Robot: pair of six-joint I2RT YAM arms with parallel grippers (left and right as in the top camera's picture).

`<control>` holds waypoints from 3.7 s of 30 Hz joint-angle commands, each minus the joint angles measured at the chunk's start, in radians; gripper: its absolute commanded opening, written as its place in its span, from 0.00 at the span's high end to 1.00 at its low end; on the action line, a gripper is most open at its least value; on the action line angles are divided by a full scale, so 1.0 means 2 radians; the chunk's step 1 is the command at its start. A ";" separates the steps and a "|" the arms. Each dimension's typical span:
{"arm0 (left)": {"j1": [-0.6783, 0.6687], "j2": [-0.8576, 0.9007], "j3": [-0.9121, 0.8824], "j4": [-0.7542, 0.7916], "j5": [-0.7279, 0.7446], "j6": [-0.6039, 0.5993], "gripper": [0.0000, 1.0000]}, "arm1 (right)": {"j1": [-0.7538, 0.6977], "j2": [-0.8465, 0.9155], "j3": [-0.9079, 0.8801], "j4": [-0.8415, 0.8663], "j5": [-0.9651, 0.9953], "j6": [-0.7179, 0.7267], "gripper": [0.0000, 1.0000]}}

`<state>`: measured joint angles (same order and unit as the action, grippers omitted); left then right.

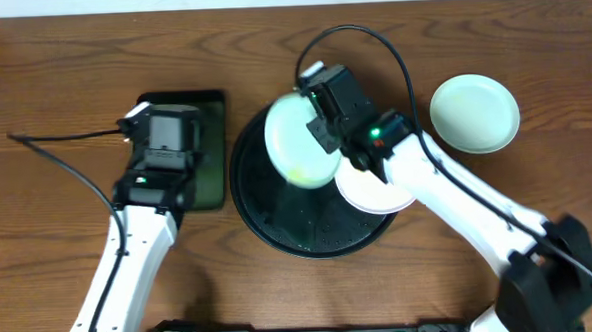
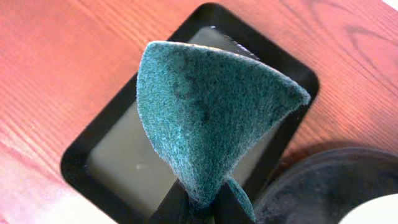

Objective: Clean dirty plates on tray and stack at the side

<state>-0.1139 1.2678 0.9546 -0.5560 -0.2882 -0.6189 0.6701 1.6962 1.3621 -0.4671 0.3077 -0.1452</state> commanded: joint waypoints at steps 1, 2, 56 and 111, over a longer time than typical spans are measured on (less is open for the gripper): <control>0.030 -0.001 -0.004 -0.001 0.068 0.031 0.93 | 0.031 -0.025 0.009 0.014 0.127 -0.133 0.99; 0.036 -0.001 -0.004 -0.001 0.076 0.037 0.92 | 0.041 -0.029 0.009 0.023 0.150 -0.163 0.99; 0.054 0.000 -0.004 -0.017 0.083 0.051 0.93 | -0.496 0.009 0.006 -0.063 -0.369 0.058 0.99; 0.054 0.001 -0.004 -0.017 0.083 0.051 0.92 | -0.310 0.407 0.353 -0.143 -0.192 0.070 0.97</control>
<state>-0.0101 1.2678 0.9546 -0.5922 -0.1177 -0.5255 0.0284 2.4805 2.0609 -0.7486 -0.1112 -0.0097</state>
